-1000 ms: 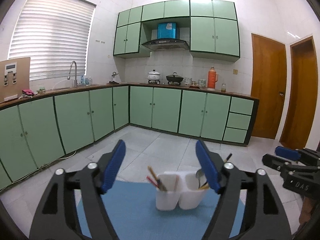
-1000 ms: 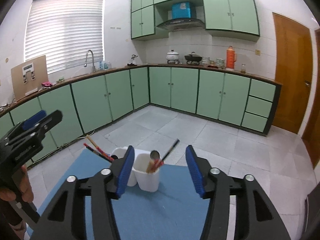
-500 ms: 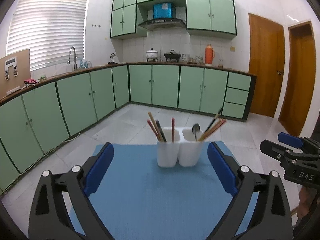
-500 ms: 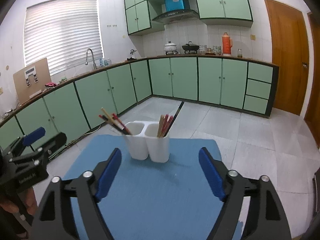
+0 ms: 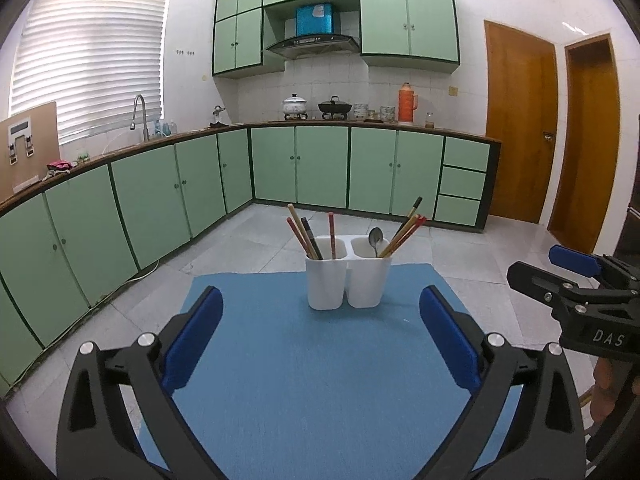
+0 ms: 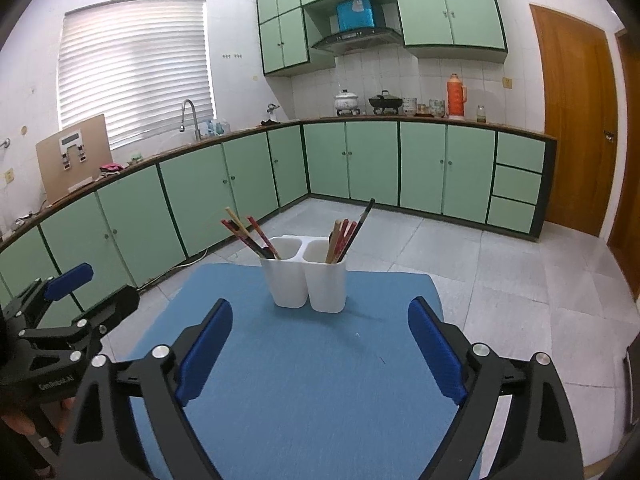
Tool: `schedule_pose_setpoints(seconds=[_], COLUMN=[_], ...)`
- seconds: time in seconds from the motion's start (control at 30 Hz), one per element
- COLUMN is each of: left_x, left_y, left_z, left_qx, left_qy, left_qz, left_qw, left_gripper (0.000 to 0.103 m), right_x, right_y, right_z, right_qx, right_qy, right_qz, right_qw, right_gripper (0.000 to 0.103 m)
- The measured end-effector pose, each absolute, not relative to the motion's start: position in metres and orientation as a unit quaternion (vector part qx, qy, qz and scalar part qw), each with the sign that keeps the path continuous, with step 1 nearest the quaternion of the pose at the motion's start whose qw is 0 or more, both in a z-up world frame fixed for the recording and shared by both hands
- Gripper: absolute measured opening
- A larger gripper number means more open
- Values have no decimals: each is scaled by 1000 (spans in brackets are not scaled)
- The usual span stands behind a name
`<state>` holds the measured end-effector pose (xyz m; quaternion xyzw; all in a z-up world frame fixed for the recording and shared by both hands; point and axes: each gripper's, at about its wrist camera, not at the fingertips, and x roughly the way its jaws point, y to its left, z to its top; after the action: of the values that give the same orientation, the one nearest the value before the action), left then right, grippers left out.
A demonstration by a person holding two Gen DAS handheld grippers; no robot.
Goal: Organize utensils
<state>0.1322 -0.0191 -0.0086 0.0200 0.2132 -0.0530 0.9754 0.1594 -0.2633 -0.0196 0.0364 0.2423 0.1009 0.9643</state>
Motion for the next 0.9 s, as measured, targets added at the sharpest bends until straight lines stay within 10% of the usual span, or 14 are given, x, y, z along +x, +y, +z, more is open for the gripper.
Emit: schedule_pose_setpoints(seconds=[0.9], left_x=[85], left_y=[-21], left_z=[18], left_qx=[8], left_qy=[173], left_qz=[-49], left_qw=[984], left_gripper=[97], right_x=[98], right_y=[-253], right_z=[11], right_qx=[23], right_qy=[191], right_qz=[101], right_qw=[976], right_gripper=[97])
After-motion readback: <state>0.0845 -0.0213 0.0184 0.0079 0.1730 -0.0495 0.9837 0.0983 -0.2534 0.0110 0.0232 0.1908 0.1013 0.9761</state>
